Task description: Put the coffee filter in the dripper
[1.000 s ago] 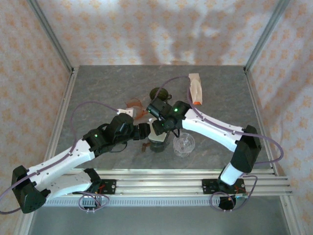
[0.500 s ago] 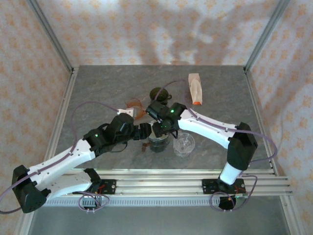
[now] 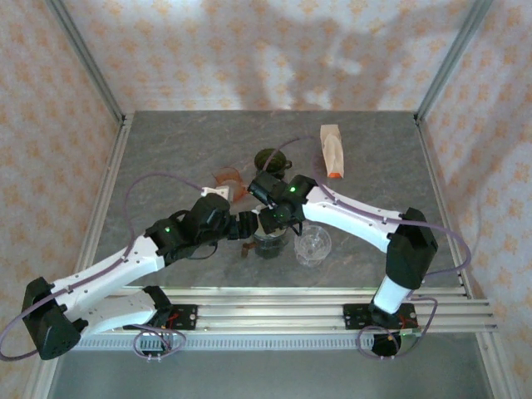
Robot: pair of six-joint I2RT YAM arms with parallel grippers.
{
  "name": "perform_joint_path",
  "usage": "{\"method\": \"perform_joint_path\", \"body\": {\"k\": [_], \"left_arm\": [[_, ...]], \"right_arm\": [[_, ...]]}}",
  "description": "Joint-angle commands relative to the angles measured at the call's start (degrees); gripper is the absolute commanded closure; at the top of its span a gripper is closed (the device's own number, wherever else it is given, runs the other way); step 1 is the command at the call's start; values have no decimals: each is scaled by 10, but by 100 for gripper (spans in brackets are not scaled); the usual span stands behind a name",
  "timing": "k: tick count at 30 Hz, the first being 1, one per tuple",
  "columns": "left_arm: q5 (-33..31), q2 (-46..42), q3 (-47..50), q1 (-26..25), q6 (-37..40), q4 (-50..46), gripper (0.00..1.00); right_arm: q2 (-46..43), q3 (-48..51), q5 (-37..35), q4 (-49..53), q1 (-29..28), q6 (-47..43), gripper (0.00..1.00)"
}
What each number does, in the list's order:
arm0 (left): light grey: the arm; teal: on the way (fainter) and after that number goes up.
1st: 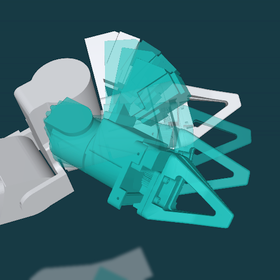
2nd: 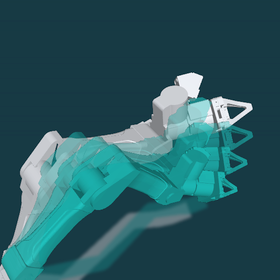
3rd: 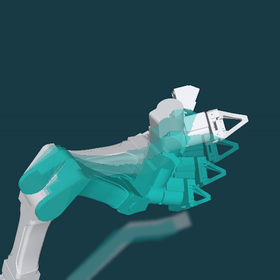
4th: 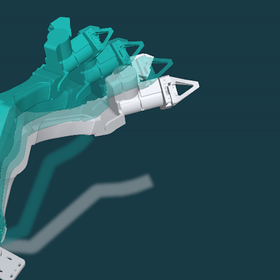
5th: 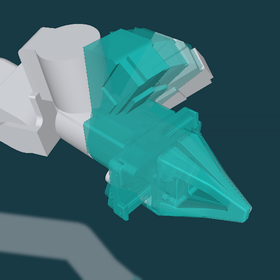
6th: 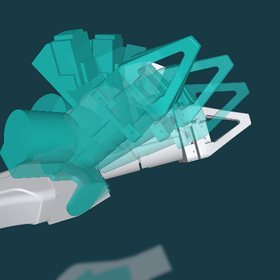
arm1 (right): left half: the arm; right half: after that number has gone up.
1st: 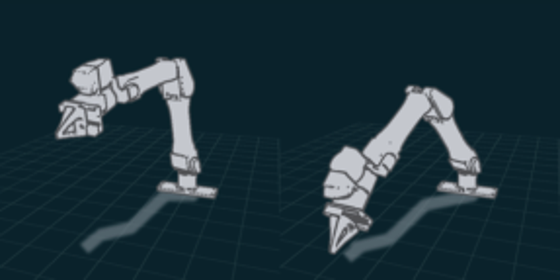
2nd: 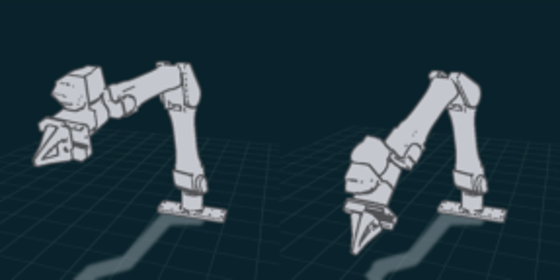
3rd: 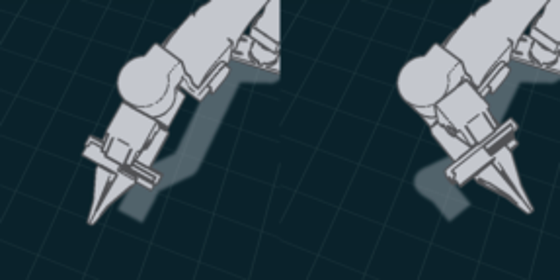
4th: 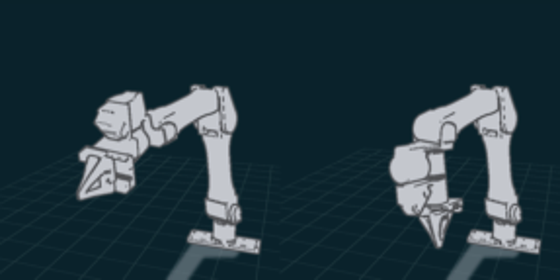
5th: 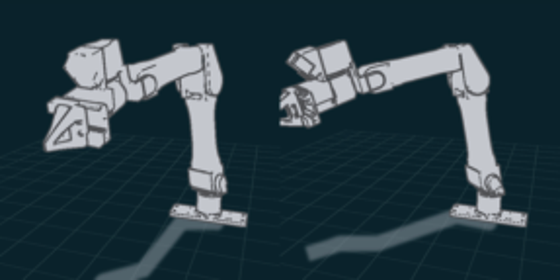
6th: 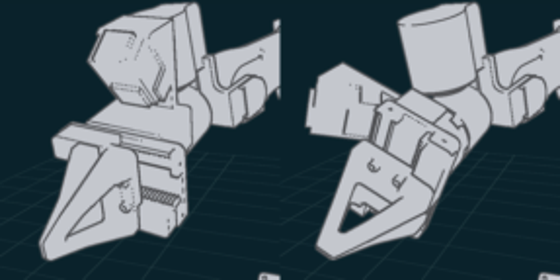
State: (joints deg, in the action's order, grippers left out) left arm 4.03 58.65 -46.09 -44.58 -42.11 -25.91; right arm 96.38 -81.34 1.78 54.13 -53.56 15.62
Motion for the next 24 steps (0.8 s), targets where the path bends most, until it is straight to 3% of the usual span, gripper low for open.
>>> {"method": "perform_joint_path", "body": {"k": [1,24], "left_arm": [[-11,5,6,3,5,-4,15],[-14,-19,16,3,-3,5,14]], "right_arm": [[5,11,-5,-4,1,11,39],[-2,19,-34,-25,-14,24,39]]}}
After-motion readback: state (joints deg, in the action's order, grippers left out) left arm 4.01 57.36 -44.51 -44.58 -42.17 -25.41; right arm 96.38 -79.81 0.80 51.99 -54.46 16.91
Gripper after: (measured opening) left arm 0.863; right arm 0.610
